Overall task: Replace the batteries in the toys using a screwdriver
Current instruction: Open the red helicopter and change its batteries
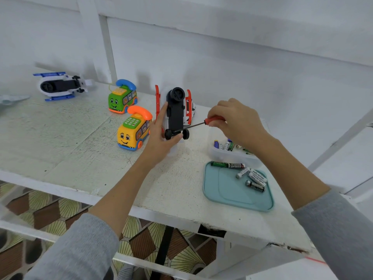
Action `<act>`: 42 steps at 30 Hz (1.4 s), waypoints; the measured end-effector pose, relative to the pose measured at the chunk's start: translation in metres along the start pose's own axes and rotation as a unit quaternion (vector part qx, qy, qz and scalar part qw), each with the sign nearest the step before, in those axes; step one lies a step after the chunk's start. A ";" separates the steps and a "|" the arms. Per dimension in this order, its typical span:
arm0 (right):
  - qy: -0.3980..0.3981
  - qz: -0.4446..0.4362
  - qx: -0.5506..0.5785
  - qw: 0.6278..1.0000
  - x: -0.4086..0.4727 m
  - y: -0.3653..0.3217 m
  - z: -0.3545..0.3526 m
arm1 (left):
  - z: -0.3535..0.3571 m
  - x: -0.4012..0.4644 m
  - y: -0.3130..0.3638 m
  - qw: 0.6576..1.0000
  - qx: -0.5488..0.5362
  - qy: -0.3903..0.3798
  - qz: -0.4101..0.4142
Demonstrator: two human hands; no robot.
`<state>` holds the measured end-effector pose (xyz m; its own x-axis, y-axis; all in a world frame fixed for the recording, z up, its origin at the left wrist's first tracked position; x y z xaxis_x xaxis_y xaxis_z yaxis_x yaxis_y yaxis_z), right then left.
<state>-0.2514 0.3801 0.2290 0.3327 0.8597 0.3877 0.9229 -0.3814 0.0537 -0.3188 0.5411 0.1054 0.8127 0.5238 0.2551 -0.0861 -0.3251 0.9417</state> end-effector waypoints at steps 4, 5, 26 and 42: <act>0.045 0.043 0.180 0.982 -0.010 0.026 -0.009 | -0.002 -0.001 0.002 1.000 -0.025 -0.013 0.000; 0.027 0.044 0.215 0.975 -0.012 0.026 -0.006 | -0.003 -0.001 0.004 0.999 -0.036 -0.016 -0.004; -0.173 -0.018 0.275 0.946 -0.043 -0.037 0.139 | -0.011 -0.003 0.007 0.997 -0.080 0.000 -0.005; -0.086 0.058 0.334 0.937 -0.026 -0.010 0.088 | -0.012 -0.007 0.011 0.996 -0.091 0.014 0.003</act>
<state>-0.2518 0.3919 0.1372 0.4117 0.8897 0.1974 0.7745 -0.2274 -0.5903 -0.3323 0.5438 0.1169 0.7952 0.5455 0.2647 -0.1957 -0.1823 0.9636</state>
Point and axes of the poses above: each hand's wrist, its own x-axis towards the middle knuckle, its own z-axis out of the palm, y = z × x, the point moved 6 cm from there along x, towards the middle knuckle, and after that the axes turned 5 degrees about -z, right-handed, at the moved point
